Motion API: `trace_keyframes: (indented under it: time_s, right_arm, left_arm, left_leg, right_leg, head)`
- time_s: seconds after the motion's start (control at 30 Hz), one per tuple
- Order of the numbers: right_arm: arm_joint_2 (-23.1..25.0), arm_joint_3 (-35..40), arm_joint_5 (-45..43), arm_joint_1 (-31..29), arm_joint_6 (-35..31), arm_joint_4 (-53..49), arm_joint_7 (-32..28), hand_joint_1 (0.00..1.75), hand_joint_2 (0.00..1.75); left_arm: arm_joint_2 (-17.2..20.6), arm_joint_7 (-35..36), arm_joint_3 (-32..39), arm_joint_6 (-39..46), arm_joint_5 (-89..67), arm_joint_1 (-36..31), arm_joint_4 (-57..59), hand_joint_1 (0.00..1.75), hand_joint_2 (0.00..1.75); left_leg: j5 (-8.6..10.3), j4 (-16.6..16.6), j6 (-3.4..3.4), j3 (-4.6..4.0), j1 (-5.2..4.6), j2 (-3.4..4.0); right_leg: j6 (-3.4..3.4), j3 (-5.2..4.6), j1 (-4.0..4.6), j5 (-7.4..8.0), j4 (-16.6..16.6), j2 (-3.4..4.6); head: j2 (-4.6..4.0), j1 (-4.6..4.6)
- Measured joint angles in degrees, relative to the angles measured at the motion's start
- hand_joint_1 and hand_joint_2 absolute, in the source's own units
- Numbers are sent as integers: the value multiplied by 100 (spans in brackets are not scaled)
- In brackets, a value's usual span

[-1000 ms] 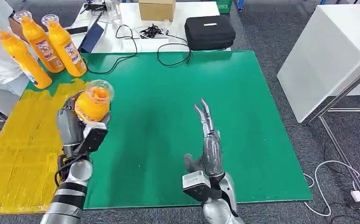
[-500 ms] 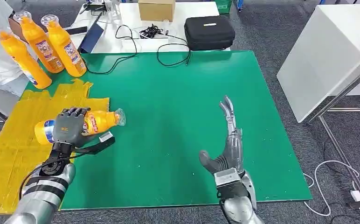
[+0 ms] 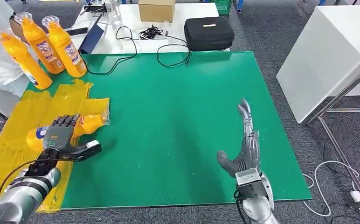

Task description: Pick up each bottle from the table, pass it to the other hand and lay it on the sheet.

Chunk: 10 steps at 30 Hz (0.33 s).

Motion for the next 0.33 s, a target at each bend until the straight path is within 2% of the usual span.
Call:
trace_keyframes:
  time_s: [0.13, 0.33]
  right_arm:
    - [-2, 2, -37, 8, -13, 76, 57, 0, 0]
    - [7, 57, -83, 90, -13, 125, 103, 0, 0]
  left_arm:
    - [24, 951, -124, 358, -488, 25, -3, 0, 175]
    - [-131, 648, 1090, 382, -913, 507, -1116, 0, 175]
  left_leg:
    - [0, 0, -1, 6, 1, 3]
    - [3, 1, -3, -2, 2, 8]
  right_leg:
    - [-4, 0, 0, 0, 0, 1]
    - [-3, -11, 0, 1, 0, 2]
  head:
    - [0, 2]
    - [0, 2]
